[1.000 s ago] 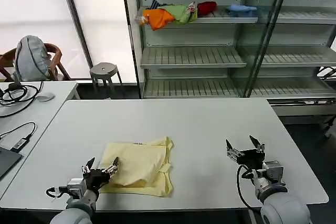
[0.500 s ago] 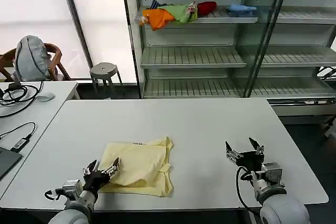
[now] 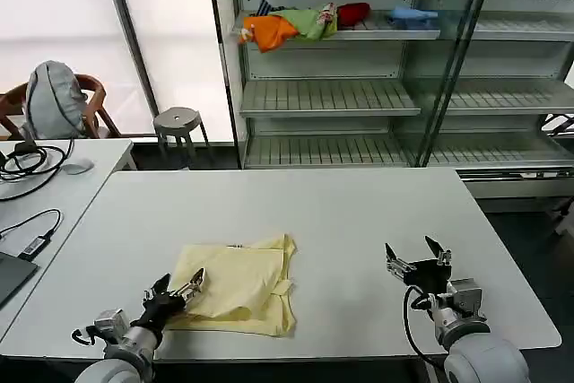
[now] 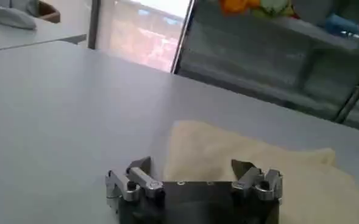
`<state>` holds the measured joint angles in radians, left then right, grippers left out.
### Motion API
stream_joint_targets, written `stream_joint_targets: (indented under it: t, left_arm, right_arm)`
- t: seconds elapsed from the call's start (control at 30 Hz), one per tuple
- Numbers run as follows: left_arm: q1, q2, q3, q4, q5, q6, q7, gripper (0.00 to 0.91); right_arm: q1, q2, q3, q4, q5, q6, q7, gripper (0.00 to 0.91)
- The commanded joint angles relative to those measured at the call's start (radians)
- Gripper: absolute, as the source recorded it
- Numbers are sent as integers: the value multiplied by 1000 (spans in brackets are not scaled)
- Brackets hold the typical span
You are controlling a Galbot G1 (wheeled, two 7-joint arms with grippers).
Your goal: Fold and organize the clothes.
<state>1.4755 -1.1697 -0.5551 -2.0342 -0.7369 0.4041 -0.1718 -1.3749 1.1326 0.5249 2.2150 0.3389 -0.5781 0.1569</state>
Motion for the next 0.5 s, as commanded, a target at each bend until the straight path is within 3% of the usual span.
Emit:
stream_joint_targets:
  t: [0.03,0.5]
  left_arm:
    - [8,-4,-4,30,-68,-11,23,20]
    - [0,-16,15,24,-44,-15,19,20]
  right_arm:
    - [4,-4,-3,-2,1,0,0,907]
    - [9,-5,-9,-12,1,0,0,907]
